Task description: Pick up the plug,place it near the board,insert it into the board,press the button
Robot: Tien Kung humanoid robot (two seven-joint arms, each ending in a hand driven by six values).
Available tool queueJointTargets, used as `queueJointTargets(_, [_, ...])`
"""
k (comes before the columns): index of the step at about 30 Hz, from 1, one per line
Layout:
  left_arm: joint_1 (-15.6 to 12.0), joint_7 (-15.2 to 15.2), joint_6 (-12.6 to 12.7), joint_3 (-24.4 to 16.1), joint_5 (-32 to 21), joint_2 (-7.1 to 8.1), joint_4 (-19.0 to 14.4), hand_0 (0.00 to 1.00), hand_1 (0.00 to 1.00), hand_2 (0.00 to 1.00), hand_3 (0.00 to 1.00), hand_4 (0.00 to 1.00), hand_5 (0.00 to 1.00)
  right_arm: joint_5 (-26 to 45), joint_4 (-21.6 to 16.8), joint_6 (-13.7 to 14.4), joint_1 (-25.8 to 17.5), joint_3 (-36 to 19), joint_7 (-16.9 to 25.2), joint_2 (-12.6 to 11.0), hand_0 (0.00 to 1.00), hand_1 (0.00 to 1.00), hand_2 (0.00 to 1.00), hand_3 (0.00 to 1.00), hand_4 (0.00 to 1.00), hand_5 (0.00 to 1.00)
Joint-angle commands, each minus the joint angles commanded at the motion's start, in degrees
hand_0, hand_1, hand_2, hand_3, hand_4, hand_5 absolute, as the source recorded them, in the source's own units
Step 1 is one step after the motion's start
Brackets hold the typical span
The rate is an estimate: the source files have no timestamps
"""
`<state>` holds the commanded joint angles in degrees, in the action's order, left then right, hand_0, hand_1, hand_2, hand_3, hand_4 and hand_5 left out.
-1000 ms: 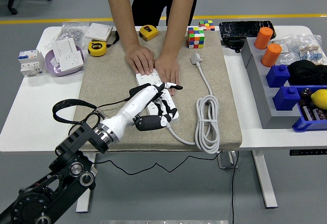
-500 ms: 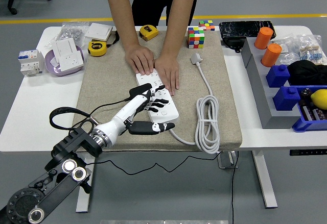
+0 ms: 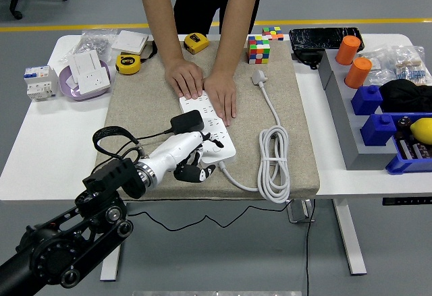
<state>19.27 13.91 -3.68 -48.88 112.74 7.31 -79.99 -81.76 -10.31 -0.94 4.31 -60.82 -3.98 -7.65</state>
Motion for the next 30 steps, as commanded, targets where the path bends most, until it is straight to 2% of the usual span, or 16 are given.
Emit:
queueJointTargets(8, [1.38,0.3,0.08,0.46,2.37,-1.58,2.54,0.104,0.002,0.146,0.743,0.574,0.002,-0.11,0.0,0.0,0.08,-0.19,-0.06,-0.03,0.815,0.719,0.695,0.607,0.884,0.567])
queueJointTargets(11, [1.68,1.01,-0.57,-0.23,3.98,-2.78,4.15,0.103,0.002,0.147,0.753,0.581,0.002,-0.39,0.0,-0.04,0.02,-0.48,-0.17,0.0,0.815,0.719,0.695,0.607,0.884,0.567])
queueJointTargets(14, [2.17,1.3,-0.72,-0.12,4.7,-3.3,5.35,0.103,0.002,0.147,0.753,0.581,0.002,-0.07,0.0,-0.04,0.09,-0.15,-0.08,0.08,0.815,0.719,0.695,0.607,0.884,0.567])
queueJointTargets(30, [2.92,1.49,-0.71,0.07,5.79,-3.03,7.5,0.103,0.002,0.146,0.745,0.588,0.002,0.29,0.0,0.02,0.2,0.14,-0.02,0.05,0.815,0.718,0.695,0.607,0.884,0.568])
